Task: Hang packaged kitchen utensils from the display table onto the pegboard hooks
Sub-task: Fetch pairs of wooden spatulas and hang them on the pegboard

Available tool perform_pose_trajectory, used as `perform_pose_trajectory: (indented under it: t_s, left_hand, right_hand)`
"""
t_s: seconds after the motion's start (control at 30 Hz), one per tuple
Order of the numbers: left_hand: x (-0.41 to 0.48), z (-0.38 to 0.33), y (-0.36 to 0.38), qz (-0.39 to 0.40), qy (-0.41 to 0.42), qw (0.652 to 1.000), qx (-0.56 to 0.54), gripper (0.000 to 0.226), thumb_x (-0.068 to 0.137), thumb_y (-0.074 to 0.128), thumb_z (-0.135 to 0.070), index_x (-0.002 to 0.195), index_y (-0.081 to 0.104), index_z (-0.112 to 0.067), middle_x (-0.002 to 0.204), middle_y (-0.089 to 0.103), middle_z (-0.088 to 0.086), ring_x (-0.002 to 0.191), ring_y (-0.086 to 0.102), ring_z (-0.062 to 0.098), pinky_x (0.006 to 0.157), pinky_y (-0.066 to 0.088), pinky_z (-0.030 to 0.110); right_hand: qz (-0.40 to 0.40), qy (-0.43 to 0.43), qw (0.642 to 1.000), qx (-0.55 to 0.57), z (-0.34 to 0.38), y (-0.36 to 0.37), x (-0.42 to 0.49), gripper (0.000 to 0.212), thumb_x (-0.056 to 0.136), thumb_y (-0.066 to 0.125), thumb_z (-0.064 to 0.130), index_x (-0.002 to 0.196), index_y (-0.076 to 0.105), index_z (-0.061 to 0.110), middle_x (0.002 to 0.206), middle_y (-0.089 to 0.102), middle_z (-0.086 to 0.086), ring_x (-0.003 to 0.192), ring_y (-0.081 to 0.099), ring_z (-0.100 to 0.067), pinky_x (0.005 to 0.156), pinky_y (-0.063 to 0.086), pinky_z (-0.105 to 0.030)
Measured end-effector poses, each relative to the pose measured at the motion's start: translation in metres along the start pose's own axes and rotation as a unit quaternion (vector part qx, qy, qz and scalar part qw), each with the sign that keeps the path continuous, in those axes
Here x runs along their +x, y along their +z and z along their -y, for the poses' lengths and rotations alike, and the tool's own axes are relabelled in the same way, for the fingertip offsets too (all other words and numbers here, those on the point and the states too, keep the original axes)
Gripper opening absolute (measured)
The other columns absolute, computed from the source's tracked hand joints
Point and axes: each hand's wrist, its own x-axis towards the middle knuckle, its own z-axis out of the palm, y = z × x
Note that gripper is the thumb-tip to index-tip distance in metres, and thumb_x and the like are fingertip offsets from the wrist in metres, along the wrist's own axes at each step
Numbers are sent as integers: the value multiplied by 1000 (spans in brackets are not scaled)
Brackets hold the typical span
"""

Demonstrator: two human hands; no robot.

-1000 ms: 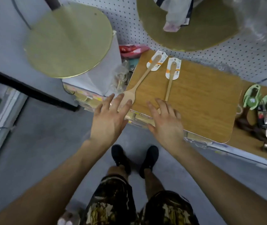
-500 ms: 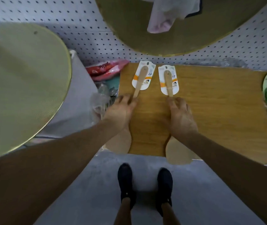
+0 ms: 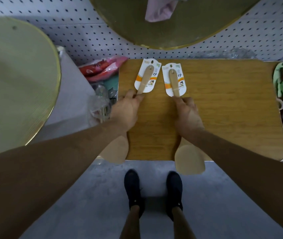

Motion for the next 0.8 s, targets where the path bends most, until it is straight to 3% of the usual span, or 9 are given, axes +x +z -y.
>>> perform_pose_trajectory:
  t_s: [0.1, 0.2, 0.3, 0.4, 0.53, 0.67, 0.73, 0.8]
  left_hand:
    - [-12, -3, 1, -12, 20, 1000, -13, 87, 97, 60, 5, 169, 23, -26, 158, 38, 8, 129, 55, 39, 101, 56, 55]
    - [-28, -7, 3, -32, 44, 998, -26, 90, 97, 62, 2, 170, 20, -29, 148, 47, 8, 122, 59, 33, 96, 59, 49]
    - [-40, -13, 5, -38, 45, 996, -65, 86, 95, 65, -2, 167, 27, -30, 137, 58, 8, 112, 65, 33, 86, 58, 45]
    - [-44, -22, 5, -17, 38, 988, -147, 79, 94, 68, -1, 162, 41, -30, 132, 65, 7, 111, 69, 30, 93, 58, 43]
    - [-47, -41, -3, 28, 26, 954, -298, 73, 94, 75, -1, 156, 51, -31, 101, 69, -5, 99, 72, 22, 94, 58, 40]
    - [-52, -62, -16, 31, 55, 942, -330, 68, 95, 77, -5, 151, 56, -37, 94, 61, -21, 88, 65, -2, 81, 50, 21]
    - [-54, -77, -27, 36, 83, 937, -336, 64, 97, 75, -7, 150, 56, -37, 95, 61, -21, 84, 65, -7, 74, 47, 7]
    - [-57, -97, -38, 51, 111, 934, -336, 59, 100, 72, -7, 150, 57, -34, 99, 62, -16, 84, 64, -6, 73, 48, 6]
  right_hand:
    - [8, 16, 999, 29, -6, -5, -14, 90, 93, 50, -8, 170, 25, 31, 147, 42, -14, 133, 47, -37, 113, 48, -52]
    - [6, 27, 998, 57, -15, -8, -31, 84, 93, 49, -8, 167, 34, 29, 146, 47, -13, 133, 49, -37, 112, 49, -54]
    - [-17, 46, 993, 111, -23, -10, -47, 72, 95, 50, 1, 160, 44, 31, 136, 54, -6, 123, 56, -33, 101, 52, -43]
    - [-30, 98, 973, 205, -29, -15, -62, 74, 90, 55, -3, 155, 51, 32, 128, 60, -3, 117, 65, -28, 95, 59, -45]
    - [-28, 153, 922, 354, -37, -22, -88, 73, 94, 59, -8, 149, 56, 39, 114, 73, 1, 102, 73, -18, 84, 66, -44]
    - [-55, 152, 897, 412, -45, -36, -118, 76, 92, 62, -13, 149, 57, 38, 106, 70, -1, 98, 72, -17, 70, 61, -29]
    - [-68, 152, 880, 445, -51, -48, -133, 78, 91, 63, -16, 149, 57, 35, 105, 68, -4, 97, 71, -19, 70, 59, -26]
    - [-84, 149, 862, 477, -59, -63, -149, 81, 89, 63, -21, 149, 58, 33, 105, 64, -7, 92, 69, -18, 71, 59, -24]
